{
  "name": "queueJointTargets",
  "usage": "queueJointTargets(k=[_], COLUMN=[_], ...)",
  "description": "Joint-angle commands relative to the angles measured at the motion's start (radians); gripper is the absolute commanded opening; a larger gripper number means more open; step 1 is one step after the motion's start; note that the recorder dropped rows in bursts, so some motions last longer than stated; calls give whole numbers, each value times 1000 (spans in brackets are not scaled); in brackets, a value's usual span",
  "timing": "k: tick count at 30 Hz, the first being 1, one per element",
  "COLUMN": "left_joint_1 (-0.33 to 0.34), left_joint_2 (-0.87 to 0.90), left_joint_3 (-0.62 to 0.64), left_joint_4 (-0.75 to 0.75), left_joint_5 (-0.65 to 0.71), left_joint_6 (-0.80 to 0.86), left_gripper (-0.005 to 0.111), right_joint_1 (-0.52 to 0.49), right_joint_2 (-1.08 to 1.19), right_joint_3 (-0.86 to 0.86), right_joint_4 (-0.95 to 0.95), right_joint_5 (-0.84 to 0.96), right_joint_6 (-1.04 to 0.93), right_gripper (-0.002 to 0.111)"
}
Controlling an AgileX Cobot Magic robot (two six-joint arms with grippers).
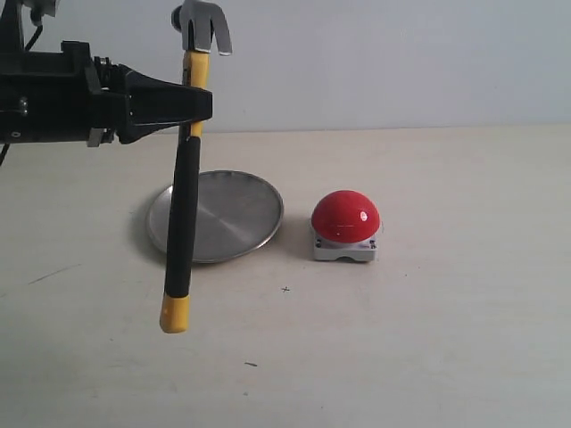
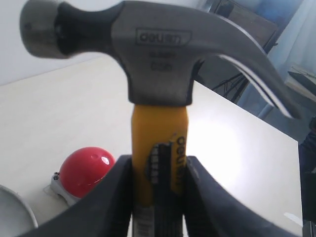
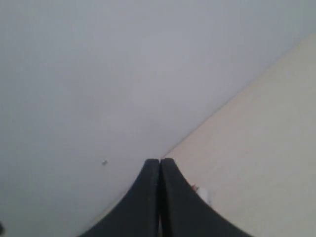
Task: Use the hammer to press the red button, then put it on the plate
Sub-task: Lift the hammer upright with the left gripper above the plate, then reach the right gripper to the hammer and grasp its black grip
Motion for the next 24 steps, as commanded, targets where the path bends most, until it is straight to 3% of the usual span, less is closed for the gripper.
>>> queueJointTargets(k=[1, 3, 4, 8, 14, 17, 21, 24], left_joint_1=[1, 1, 1, 1, 1, 1, 1, 1], left_joint_2=[-18, -18, -18, -18, -18, -18, -18, -18], left_joint_3=[-20, -20, -20, -27, -62, -80, -80, -83], left_joint_4=[-62, -62, -62, -62, -62, -62, -62, -62], left_joint_5=[40, 40, 36, -12, -229, -375, -519, -580], left_joint_6=[11, 11, 11, -1, -134, -176, -178, -178], left_gripper=[0, 0, 0, 0, 0, 0, 0, 0], right_joint_1=[-6, -6, -6, -6, -6, -6, 9, 138], right_joint_2=[-6, -6, -6, 14, 223, 534, 930, 1226], right_joint_3=[-9, -37, -51, -164, -315, -444, -626, -759], right_joint_4=[465, 725, 736, 736, 736, 736, 736, 667], right_joint_5=[112, 163, 188, 262, 299, 457, 495, 493], right_joint_6=[-288, -607, -724, -785, -902, -998, -1077, -1179], right_gripper=[0, 0, 0, 0, 0, 0, 2, 2])
